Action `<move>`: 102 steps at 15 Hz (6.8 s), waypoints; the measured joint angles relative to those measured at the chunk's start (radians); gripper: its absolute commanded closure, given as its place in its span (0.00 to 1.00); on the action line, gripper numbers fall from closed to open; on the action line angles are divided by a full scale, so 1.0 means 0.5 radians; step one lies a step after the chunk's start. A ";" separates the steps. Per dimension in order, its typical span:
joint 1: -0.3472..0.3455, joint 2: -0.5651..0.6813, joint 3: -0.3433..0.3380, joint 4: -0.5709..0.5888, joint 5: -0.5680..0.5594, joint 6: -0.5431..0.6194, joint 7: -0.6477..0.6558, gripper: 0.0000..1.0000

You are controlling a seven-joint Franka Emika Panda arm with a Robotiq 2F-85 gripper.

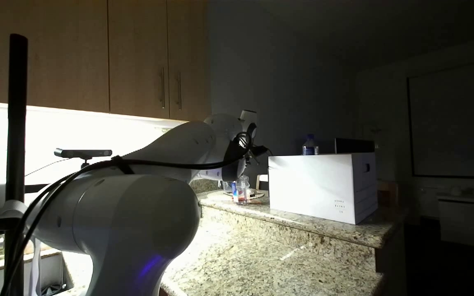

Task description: Remove the bottle from the box

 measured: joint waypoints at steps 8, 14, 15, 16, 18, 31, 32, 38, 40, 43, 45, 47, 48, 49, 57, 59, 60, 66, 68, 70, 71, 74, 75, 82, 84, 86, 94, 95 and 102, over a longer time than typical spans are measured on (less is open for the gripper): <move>-0.055 0.018 0.090 0.003 0.128 0.000 0.000 0.06; -0.047 0.013 0.107 0.013 0.134 0.000 0.000 0.00; -0.044 0.007 0.102 0.018 0.131 0.000 0.000 0.00; -0.039 -0.001 0.091 0.025 0.125 0.000 0.000 0.00; -0.024 -0.035 0.058 0.033 0.107 0.000 0.001 0.00; 0.017 -0.556 -0.291 0.041 -0.237 -0.294 0.251 0.00; 0.004 -0.595 -0.320 0.041 -0.264 -0.355 0.295 0.00; -0.176 -0.771 -0.408 0.041 -0.309 -0.726 0.534 0.00; -0.271 -0.803 -0.392 0.041 -0.288 -0.809 0.582 0.00; -0.427 -0.825 -0.349 0.041 -0.210 -0.849 0.655 0.00; -0.515 -0.827 -0.332 0.041 -0.176 -0.850 0.721 0.00; -0.595 -0.826 -0.314 0.040 -0.121 -0.850 0.795 0.00; -0.637 -0.824 -0.294 0.035 -0.069 -0.851 0.838 0.00; -0.680 -0.820 -0.267 0.026 -0.011 -0.853 0.886 0.00; -0.736 -0.633 -0.209 -0.006 0.071 -0.877 1.135 0.00; -0.705 -0.572 -0.229 -0.004 0.022 -0.870 1.137 0.00; -0.686 -0.549 -0.245 -0.004 -0.011 -0.866 1.138 0.00; -0.602 -0.545 -0.330 0.033 -0.182 -0.836 1.140 0.00; -0.576 -0.579 -0.365 0.042 -0.240 -0.787 1.140 0.00; -0.549 -0.612 -0.405 0.043 -0.301 -0.715 1.140 0.00; -0.541 -0.622 -0.422 0.043 -0.323 -0.658 1.140 0.00; -0.541 -0.623 -0.455 0.043 -0.350 -0.484 1.141 0.00; -0.548 -0.619 -0.458 0.042 -0.350 -0.436 1.146 0.00; -0.587 -0.575 -0.460 0.027 -0.346 -0.293 1.202 0.00; -0.593 -0.555 -0.451 0.026 -0.340 -0.292 1.224 0.00; -0.603 -0.536 -0.431 0.024 -0.334 -0.293 1.246 0.00; -0.658 -0.493 -0.360 0.023 -0.240 -0.293 1.315 0.44; -0.668 -0.490 -0.352 0.023 -0.224 -0.293 1.319 0.50; -0.721 -0.468 -0.310 0.023 -0.149 -0.294 1.349 0.57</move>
